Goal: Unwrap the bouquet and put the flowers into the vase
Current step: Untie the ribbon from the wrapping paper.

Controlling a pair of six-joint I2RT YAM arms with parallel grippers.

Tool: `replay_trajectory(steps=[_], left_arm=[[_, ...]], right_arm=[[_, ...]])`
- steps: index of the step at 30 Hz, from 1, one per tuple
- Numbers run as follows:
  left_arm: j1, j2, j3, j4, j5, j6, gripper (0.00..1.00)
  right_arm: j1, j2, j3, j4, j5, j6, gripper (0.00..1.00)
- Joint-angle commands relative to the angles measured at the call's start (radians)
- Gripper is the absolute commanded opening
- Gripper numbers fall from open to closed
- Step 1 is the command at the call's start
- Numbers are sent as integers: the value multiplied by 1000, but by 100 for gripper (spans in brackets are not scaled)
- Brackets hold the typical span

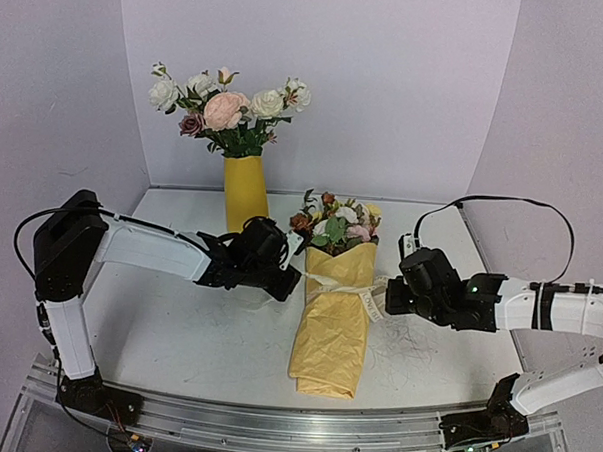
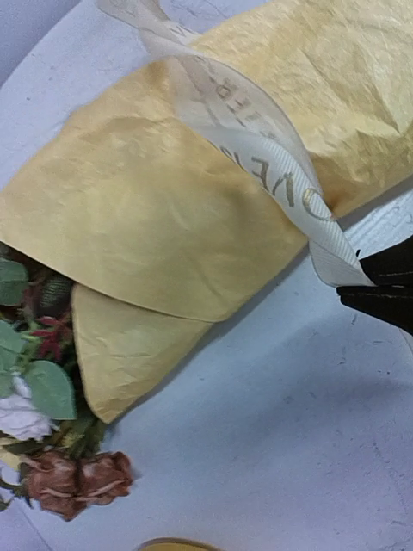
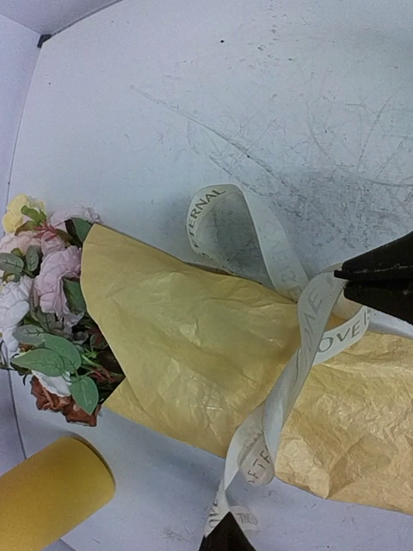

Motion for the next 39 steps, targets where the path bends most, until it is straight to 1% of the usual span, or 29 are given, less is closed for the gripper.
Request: replay_trajectory(steps=[1,4,6,7,8,9,10,12,13,20,22,24,26,27,31,34,35,37,38,39], left_arm=[[4,-52,131,-8,26,-9,1],[3,-5,221,-15,62,-11,3],[2,31,282,-18,70,-12,6],[3,65,316,-25,70,-13,11],[3,88,362,-34,70,-14,20],[1,119,392,-48,70,-16,36],[-1,130,417,-55,70,-14,45],[-5,143,441,-70,62,-6,54],[-6,136,434,-71,59,-2,56],[-18,29,308,-82,59,66,59],[-20,5,263,-82,122,102,51],[-20,5,239,-82,218,135,48],[-20,10,231,-82,272,155,49],[-20,17,232,-81,290,160,51],[-20,68,276,-87,285,211,56],[-20,108,313,-110,286,245,56],[-21,113,324,-115,292,251,56],[-21,129,339,-128,315,267,48],[-21,135,346,-131,328,273,42],[-20,136,347,-133,352,280,39]], right_arm=[[0,-7,-18,8,30,68,0],[-1,-13,-27,8,39,92,0],[-1,-26,-35,8,47,122,0],[0,-34,-44,8,52,137,0],[-1,-44,-50,8,64,161,0],[-1,-57,-62,8,70,194,0],[-1,-68,-67,8,77,208,0],[-2,-85,-79,7,86,243,0],[-2,-89,-81,7,92,253,0],[-3,-96,-82,7,106,259,0],[-2,-95,-79,7,107,251,0],[-3,-93,-76,7,110,245,0],[-4,-90,-73,7,110,239,0],[-4,-88,-70,7,108,236,0],[-4,-86,-65,7,97,233,0],[-4,-89,-63,7,94,229,0],[-4,-90,-63,7,93,228,0],[-4,-95,-65,7,96,227,0],[-4,-97,-64,7,97,228,0],[-4,-97,-65,7,98,226,0]])
